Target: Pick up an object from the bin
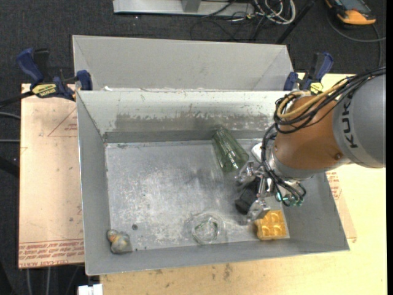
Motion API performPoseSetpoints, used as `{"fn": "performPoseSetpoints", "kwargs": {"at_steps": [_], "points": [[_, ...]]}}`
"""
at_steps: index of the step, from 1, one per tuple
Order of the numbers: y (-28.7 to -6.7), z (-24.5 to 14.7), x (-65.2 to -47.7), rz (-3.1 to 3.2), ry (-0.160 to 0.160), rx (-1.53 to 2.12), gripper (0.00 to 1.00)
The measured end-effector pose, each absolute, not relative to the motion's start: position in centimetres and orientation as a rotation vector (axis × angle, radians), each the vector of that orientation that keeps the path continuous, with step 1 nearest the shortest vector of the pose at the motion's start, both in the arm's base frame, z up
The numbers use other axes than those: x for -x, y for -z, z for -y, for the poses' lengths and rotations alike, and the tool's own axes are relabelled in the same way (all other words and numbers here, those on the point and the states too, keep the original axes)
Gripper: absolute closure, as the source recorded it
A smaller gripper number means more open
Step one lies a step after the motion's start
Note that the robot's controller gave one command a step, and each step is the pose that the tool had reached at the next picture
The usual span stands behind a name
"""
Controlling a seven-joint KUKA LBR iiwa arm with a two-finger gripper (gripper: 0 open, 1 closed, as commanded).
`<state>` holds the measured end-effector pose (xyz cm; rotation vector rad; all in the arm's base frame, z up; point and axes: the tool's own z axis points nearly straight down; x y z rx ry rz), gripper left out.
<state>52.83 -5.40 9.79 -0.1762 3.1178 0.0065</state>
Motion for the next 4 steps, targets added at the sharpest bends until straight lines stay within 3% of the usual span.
{"fn": "performPoseSetpoints", "kwargs": {"at_steps": [1,2,3,4], "points": [[-9.1,5.8,-52.3,-3.131,-0.004,0.168,0.0],[-7.9,7.6,-53.6,-3.109,-0.025,0.461,1.0],[-7.9,7.6,-53.6,-3.108,-0.024,0.462,1.0],[-21.7,12.4,-57.7,-3.075,-0.002,0.646,1.0]]}}
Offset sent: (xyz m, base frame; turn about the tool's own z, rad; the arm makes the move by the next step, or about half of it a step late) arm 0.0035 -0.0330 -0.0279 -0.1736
